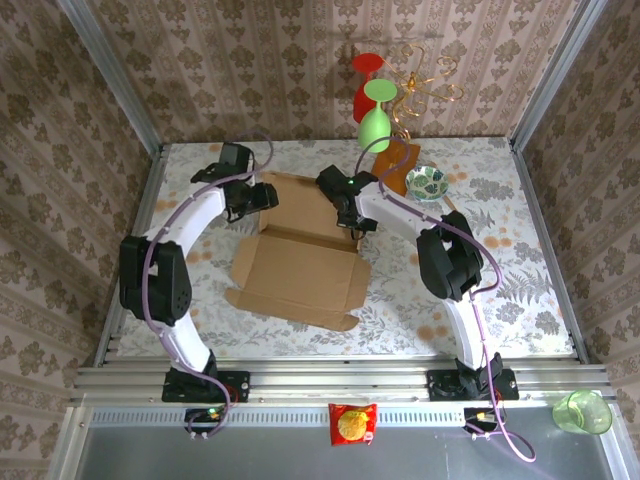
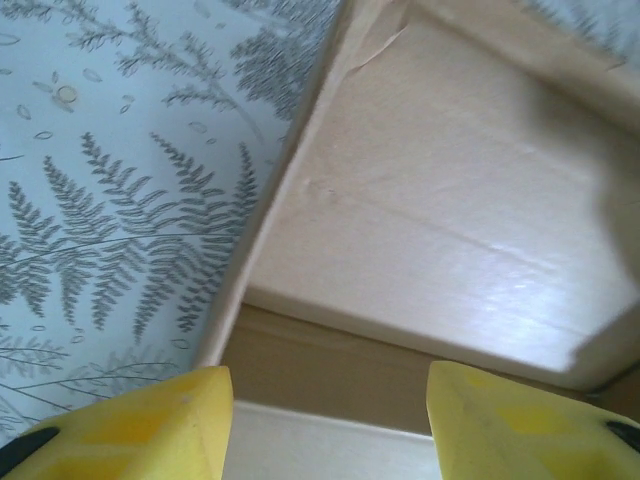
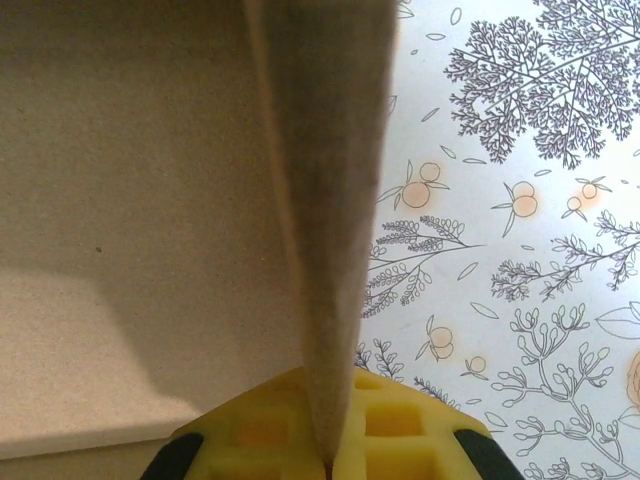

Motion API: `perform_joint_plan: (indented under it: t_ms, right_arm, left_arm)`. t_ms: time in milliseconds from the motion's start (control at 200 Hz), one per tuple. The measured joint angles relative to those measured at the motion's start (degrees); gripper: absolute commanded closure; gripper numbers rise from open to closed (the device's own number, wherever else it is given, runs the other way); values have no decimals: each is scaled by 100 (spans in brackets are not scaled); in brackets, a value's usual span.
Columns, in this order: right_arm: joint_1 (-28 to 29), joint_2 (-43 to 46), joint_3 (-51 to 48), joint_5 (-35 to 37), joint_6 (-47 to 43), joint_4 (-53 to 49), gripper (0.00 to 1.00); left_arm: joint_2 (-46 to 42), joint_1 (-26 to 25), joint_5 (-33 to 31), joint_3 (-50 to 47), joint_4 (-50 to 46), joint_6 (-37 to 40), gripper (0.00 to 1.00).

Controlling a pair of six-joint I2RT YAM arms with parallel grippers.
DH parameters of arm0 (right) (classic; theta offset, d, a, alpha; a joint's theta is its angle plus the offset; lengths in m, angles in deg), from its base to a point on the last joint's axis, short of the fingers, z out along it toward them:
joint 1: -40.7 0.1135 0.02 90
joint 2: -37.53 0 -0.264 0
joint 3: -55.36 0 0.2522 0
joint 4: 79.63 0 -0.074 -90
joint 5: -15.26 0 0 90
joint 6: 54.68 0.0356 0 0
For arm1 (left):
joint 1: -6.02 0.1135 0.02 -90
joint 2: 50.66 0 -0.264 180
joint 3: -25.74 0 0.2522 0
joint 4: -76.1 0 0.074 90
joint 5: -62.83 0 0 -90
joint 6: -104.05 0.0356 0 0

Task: Fold the paper box

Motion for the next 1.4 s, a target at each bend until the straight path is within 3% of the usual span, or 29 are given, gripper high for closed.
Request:
perform_joint_plan:
  t_ms: [210, 515, 820, 865, 1145, 1400]
  right_arm:
    - [-48, 20, 9, -87, 444, -168, 100]
    - [-308, 328, -374, -754, 1661, -590, 100]
    - [-590, 885, -1300, -1744, 2726, -450, 100]
    - [-621, 942, -1414, -1897, 2833, -374, 100]
    - [-859, 1165, -2002, -2850, 3357, 170, 100]
    - [-1040, 1257, -2234, -3377, 3589, 570, 100]
  left_arm:
    - [-310, -13, 125, 479, -339, -734, 48]
    - [-1351, -70, -365, 638, -1537, -1377, 43]
    - [-2835, -258, -142, -1631, -1923, -1926, 36]
    - [-2944, -258, -68, -1912, -1893, -1934, 29]
    - [-3067, -188, 483, -2914, -1239, -1969, 27]
    - [-3071, 323, 916, -3641, -199, -1969, 25]
